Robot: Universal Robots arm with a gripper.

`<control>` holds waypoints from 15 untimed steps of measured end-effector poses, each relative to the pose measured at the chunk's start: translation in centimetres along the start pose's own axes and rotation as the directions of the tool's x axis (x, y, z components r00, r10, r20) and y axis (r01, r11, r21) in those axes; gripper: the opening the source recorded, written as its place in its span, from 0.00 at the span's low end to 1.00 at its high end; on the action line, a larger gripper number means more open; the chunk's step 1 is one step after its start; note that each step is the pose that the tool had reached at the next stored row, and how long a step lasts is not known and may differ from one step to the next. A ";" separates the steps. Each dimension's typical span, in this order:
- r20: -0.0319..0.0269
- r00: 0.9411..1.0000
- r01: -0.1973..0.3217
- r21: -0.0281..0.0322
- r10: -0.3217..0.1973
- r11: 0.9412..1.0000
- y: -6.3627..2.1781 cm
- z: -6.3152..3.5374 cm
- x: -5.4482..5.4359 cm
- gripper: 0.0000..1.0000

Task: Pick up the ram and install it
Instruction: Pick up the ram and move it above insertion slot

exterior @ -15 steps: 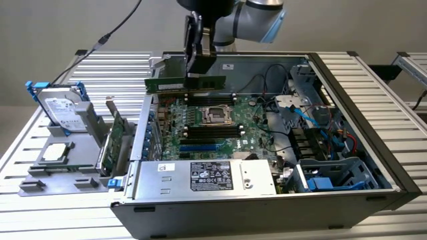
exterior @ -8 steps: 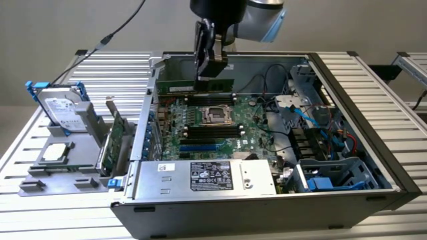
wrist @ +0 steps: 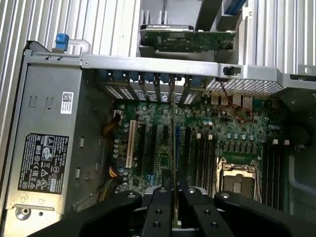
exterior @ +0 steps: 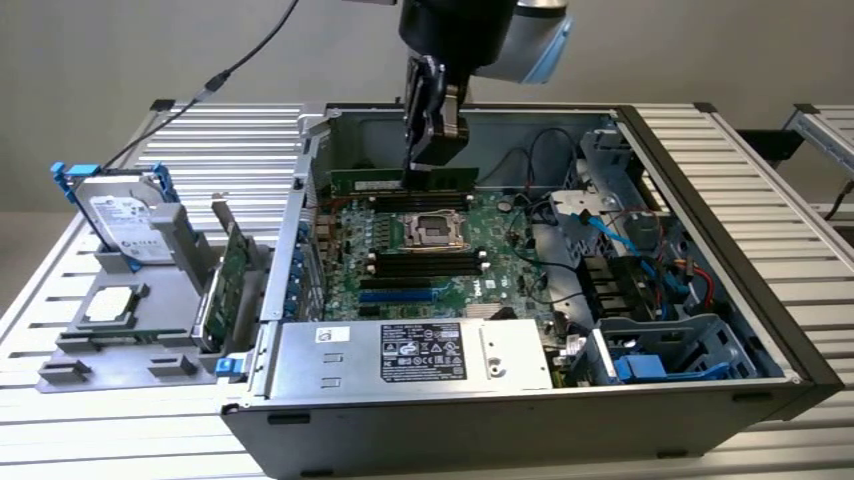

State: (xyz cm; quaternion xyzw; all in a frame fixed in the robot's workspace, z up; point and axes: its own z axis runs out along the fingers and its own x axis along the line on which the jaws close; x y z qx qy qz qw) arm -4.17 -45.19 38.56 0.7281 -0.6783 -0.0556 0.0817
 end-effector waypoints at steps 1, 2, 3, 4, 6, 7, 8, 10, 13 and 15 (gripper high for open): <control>0.000 1.000 0.000 0.000 0.000 1.000 -0.10 0.15 -0.3 0.14; 0.000 1.000 0.000 0.000 0.000 1.000 -0.21 0.30 -0.6 0.14; 0.000 1.000 0.000 -0.001 0.000 1.000 -0.32 0.46 -0.9 0.14; 0.000 1.000 0.000 -0.001 0.000 1.000 -0.43 0.61 -1.2 0.14; 0.000 1.000 0.000 -0.001 0.000 1.000 -0.74 0.91 -1.6 0.14; 0.000 1.000 0.000 -0.002 0.000 1.000 -0.93 1.05 -1.7 0.14; 0.000 1.000 -0.001 -0.002 0.001 1.000 -1.17 1.19 -1.9 0.14; 0.000 1.000 -0.001 -0.004 0.001 1.000 -1.66 1.45 -2.2 0.14; 0.001 1.000 -0.003 -0.006 0.003 1.000 -2.42 1.84 -2.6 0.14; 0.002 1.000 -0.007 -0.007 0.007 1.000 -2.95 2.10 -2.7 0.14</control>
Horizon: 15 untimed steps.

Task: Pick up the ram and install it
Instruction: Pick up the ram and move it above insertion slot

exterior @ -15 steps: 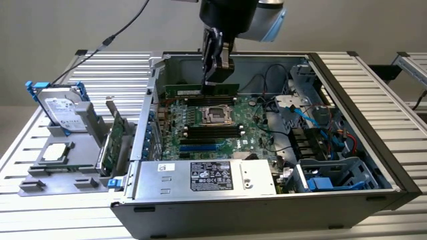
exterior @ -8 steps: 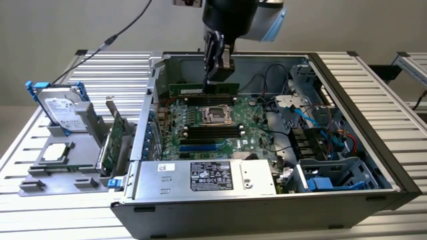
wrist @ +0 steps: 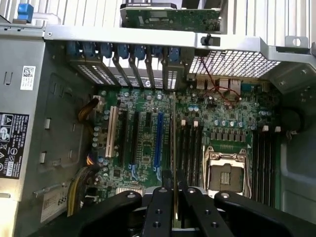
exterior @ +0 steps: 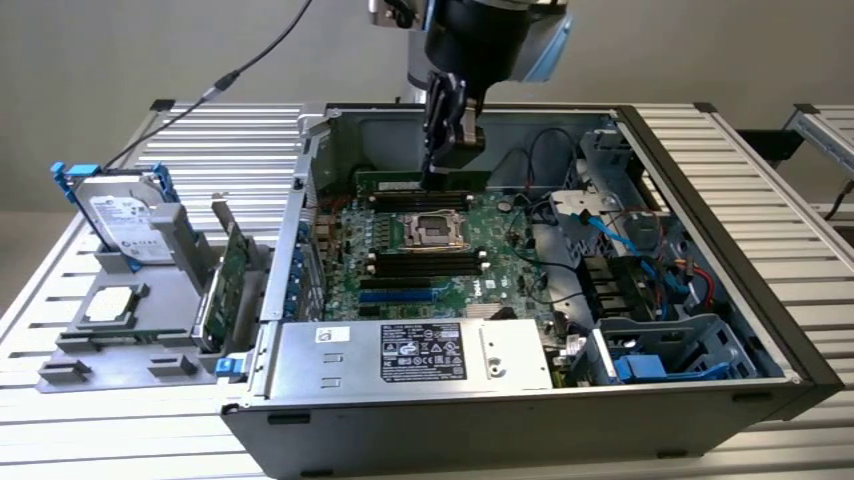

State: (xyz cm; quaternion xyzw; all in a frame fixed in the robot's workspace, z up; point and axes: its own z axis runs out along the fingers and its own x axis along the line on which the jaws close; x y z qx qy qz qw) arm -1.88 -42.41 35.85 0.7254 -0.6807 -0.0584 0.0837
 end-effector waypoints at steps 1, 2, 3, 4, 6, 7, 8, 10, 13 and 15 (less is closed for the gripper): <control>0.001 1.000 -0.003 0.000 0.003 1.000 -0.21 0.10 0.0 0.14; 0.001 1.000 -0.006 -0.001 0.006 1.000 -0.40 0.19 -0.1 0.14; 0.002 1.000 -0.010 -0.001 0.010 1.000 -0.52 0.27 -0.1 0.14; 0.003 1.000 -0.014 -0.001 0.014 1.000 -0.62 0.34 -0.1 0.14; 0.005 1.000 -0.024 -0.001 0.024 1.000 -0.76 0.49 -0.2 0.14; 0.006 1.000 -0.030 -0.001 0.030 1.000 -0.83 0.56 -0.2 0.14; 0.007 0.999 -0.035 -0.002 0.035 0.999 -0.88 0.62 -0.2 0.14; 0.010 0.999 -0.043 -0.002 0.043 0.999 -0.96 0.80 -0.3 0.14; 0.012 0.999 -0.047 -0.002 0.047 0.999 -1.07 1.15 -0.6 0.14; 0.014 0.999 -0.049 -0.002 0.049 0.999 -1.15 1.38 -0.9 0.14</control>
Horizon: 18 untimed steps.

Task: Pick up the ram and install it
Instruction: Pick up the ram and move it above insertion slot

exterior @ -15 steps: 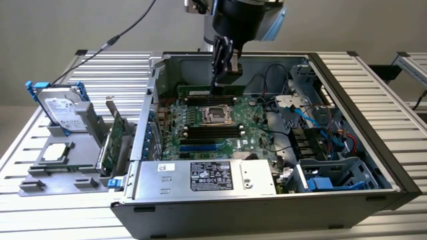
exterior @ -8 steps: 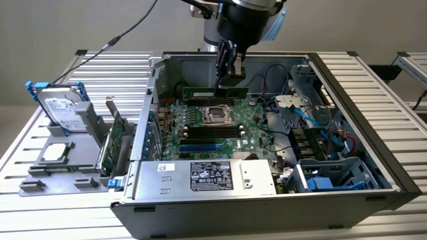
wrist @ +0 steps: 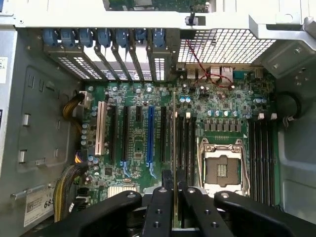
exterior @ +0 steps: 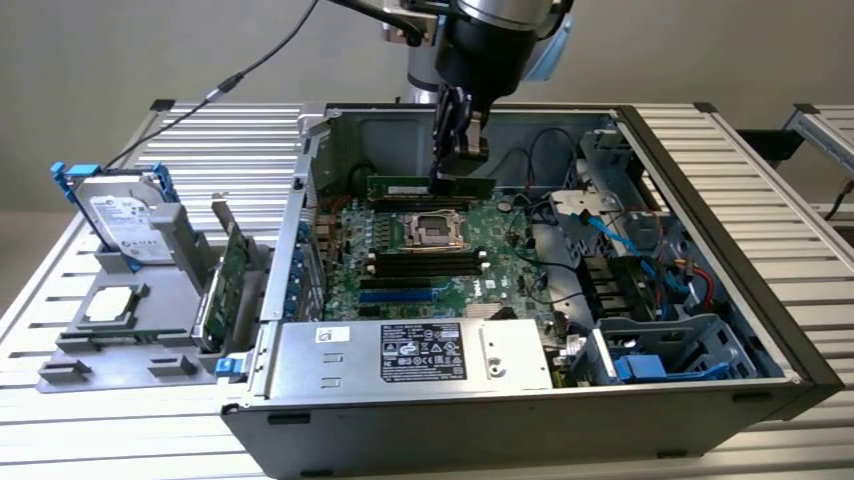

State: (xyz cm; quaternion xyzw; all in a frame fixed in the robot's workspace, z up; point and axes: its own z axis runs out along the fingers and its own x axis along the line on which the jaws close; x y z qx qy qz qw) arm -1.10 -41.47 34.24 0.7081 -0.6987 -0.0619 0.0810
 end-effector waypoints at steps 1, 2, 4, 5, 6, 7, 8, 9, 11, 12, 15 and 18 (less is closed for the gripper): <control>0.001 1.000 -0.001 0.000 0.001 1.000 -0.03 0.11 -0.1 0.14; 0.001 1.000 -0.002 0.000 0.002 1.000 -0.06 0.24 -0.3 0.14; 0.003 1.000 -0.003 0.000 0.003 1.000 -0.12 0.44 -0.6 0.14; 0.004 1.000 -0.003 0.000 0.003 1.000 -0.17 0.53 -0.7 0.14; 0.006 1.000 -0.004 0.000 0.004 1.000 -0.20 0.61 -0.8 0.14; 0.007 1.000 -0.005 0.000 0.005 1.000 -0.23 0.67 -0.9 0.14; 0.008 1.000 -0.006 0.000 0.006 1.000 -0.25 0.73 -0.9 0.14; 0.009 1.000 -0.007 0.000 0.007 1.000 -0.27 0.77 -1.0 0.14; 0.013 1.000 -0.007 0.000 0.007 1.000 -0.32 0.82 -1.2 0.14; 0.016 1.000 -0.007 0.000 0.007 1.000 -0.34 0.83 -1.3 0.14; 0.022 1.000 -0.008 0.002 0.008 1.000 -0.45 0.82 -1.5 0.14; 0.027 1.000 -0.008 0.004 0.008 1.000 -0.62 0.79 -1.8 0.14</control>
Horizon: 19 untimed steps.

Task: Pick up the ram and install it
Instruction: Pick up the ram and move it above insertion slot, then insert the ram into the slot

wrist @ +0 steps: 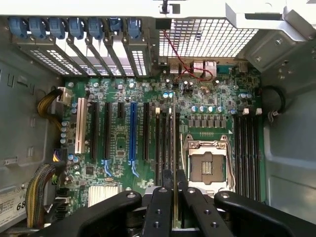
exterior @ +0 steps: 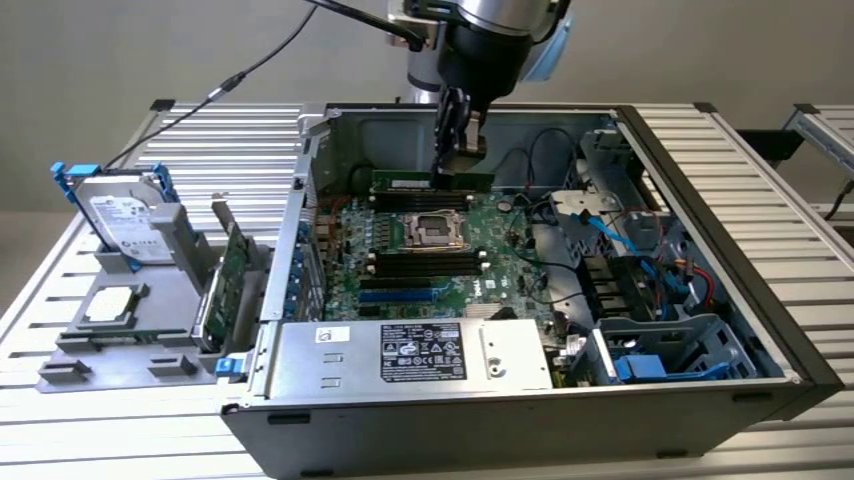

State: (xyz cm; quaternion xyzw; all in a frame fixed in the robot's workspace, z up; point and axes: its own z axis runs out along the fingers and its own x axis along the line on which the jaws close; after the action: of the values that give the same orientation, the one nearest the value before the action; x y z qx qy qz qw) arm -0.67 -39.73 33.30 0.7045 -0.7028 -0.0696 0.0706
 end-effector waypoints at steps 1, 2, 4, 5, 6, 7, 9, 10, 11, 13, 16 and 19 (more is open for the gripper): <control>0.001 1.000 0.000 0.000 0.000 1.000 -0.07 -0.01 -0.1 0.14; 0.002 1.000 -0.001 0.001 0.001 1.000 -0.16 -0.03 -0.2 0.14; 0.002 1.000 -0.002 0.001 0.002 1.000 -0.28 -0.06 -0.3 0.14; 0.003 1.000 -0.002 0.001 0.002 1.000 -0.29 -0.06 -0.3 0.14; 0.003 1.000 -0.002 0.001 0.002 1.000 -0.29 -0.06 -0.3 0.14; 0.003 1.000 -0.002 0.001 0.002 1.000 -0.29 -0.06 -0.3 0.14; 0.003 1.000 -0.002 0.001 0.002 1.000 -0.30 -0.06 -0.3 0.14; 0.003 1.000 -0.002 0.001 0.002 1.000 -0.30 -0.06 -0.3 0.14; 0.003 1.000 -0.002 0.001 0.002 1.000 -0.30 -0.06 -0.3 0.14; 0.003 1.000 -0.002 0.001 0.002 1.000 -0.30 -0.06 -0.3 0.14; 0.003 1.000 -0.002 0.001 0.002 1.000 -0.30 -0.06 -0.3 0.14; 0.003 1.000 -0.002 0.001 0.002 1.000 -0.30 -0.06 -0.3 0.14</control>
State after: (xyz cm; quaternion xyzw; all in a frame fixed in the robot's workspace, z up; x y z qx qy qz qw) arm -0.37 -39.47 33.30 0.7036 -0.7036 -0.0702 0.0695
